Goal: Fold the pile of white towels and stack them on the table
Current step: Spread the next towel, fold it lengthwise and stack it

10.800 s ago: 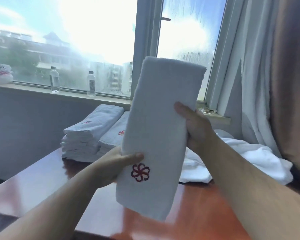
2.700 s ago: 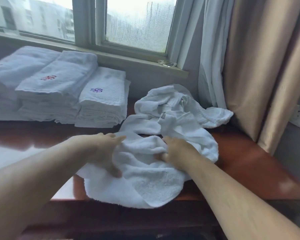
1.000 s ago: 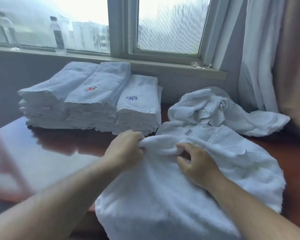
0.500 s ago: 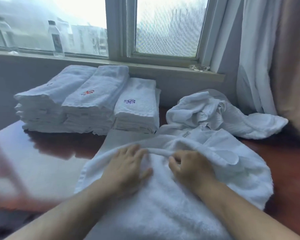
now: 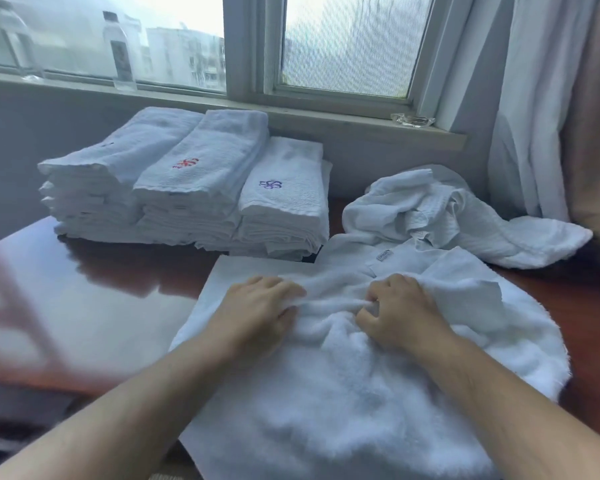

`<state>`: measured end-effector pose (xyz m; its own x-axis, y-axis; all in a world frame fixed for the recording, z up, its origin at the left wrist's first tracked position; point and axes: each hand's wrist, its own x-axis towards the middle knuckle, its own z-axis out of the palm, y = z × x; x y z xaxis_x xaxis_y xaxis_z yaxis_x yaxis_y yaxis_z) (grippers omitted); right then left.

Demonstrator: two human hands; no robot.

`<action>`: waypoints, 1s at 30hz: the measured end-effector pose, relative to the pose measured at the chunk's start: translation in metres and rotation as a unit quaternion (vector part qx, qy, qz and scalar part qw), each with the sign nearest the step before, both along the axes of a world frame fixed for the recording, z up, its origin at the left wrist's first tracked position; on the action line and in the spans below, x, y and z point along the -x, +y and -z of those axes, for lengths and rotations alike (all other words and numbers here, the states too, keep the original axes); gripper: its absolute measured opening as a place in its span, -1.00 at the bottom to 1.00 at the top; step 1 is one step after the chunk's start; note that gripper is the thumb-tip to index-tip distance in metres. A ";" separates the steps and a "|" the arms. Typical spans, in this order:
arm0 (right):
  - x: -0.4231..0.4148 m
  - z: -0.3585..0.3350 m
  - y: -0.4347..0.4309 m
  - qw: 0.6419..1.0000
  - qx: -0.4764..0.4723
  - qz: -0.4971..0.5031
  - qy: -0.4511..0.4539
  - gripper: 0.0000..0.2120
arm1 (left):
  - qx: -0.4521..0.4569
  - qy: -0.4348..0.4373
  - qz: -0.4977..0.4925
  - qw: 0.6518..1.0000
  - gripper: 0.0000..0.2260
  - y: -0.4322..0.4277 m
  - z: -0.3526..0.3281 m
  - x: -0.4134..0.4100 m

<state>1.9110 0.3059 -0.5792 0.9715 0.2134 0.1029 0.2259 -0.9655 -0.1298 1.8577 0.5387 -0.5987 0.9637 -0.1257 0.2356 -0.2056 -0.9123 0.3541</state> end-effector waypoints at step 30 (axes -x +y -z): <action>-0.022 0.001 -0.143 0.929 -0.176 0.325 0.011 -0.19 | -0.079 0.009 0.058 0.995 -0.51 -0.172 -0.003 -0.029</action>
<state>1.9329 0.1629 -0.5798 0.8864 -0.4617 0.0334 -0.3964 -0.7943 -0.4603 1.8870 0.3667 -0.5955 0.9446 -0.2699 0.1871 -0.3070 -0.9278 0.2118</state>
